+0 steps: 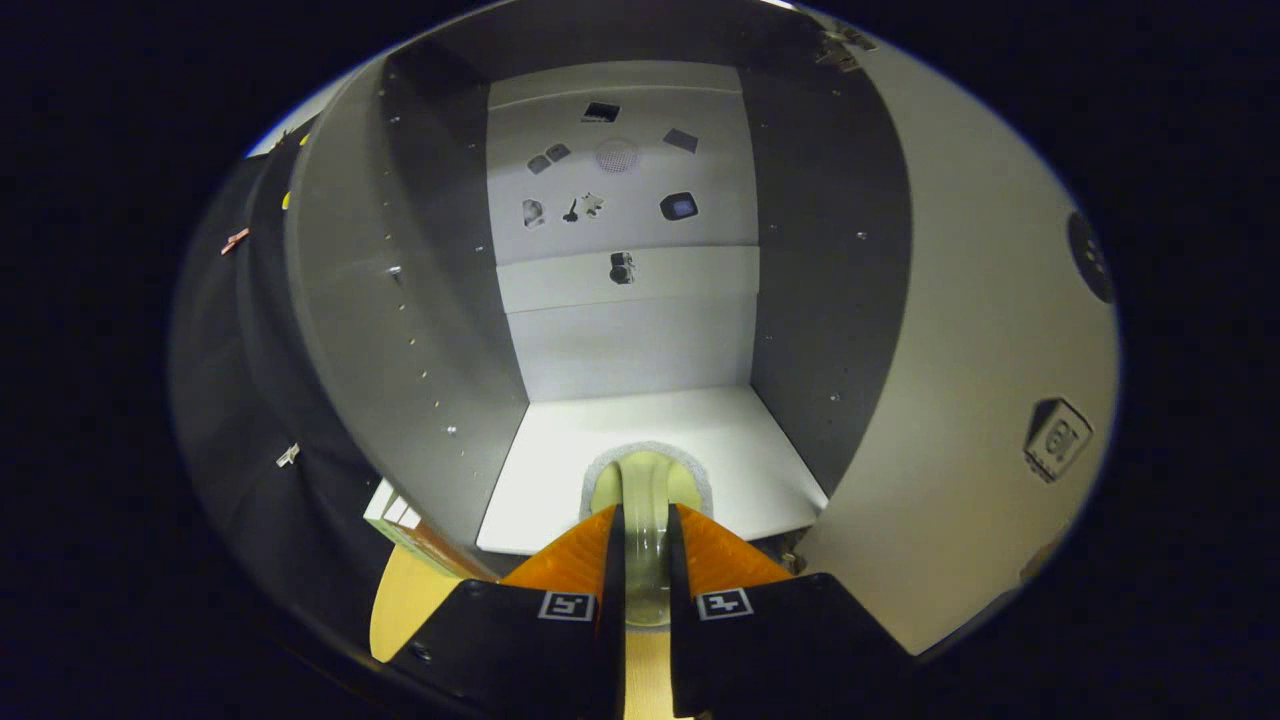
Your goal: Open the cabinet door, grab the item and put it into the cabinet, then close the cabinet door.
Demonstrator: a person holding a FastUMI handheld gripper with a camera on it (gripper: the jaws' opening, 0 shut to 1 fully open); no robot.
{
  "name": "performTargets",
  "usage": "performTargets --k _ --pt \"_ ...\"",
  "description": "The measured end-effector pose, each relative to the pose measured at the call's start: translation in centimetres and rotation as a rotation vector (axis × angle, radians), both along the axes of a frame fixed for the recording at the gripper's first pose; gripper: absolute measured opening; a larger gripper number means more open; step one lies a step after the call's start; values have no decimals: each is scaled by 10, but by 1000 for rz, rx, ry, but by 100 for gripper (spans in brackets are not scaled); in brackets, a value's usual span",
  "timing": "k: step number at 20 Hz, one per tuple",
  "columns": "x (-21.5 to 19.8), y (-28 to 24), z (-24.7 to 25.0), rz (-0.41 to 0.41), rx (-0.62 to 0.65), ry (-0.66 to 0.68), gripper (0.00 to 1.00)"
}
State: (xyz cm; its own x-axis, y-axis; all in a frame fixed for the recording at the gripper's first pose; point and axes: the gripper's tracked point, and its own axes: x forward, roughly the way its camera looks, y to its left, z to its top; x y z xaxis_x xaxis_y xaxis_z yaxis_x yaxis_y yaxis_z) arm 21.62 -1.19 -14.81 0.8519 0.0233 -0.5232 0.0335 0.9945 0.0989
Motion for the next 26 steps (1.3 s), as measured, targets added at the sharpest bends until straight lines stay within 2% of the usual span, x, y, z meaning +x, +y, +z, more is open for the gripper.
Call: performTargets --k 4,8,15,17,18,20,24,26 --pt "46 3 -32 -11 12 66 22" --pt "74 8 -65 5 7 124 22" --pt "98 10 -95 11 -35 162 22" --pt "99 8 -98 13 -54 165 25" --pt "100 7 -101 14 -60 163 30" --pt "99 3 -96 3 -77 152 56" --pt "98 -4 -81 -24 -102 88 100" --pt "94 -6 -63 -22 -133 15 100"
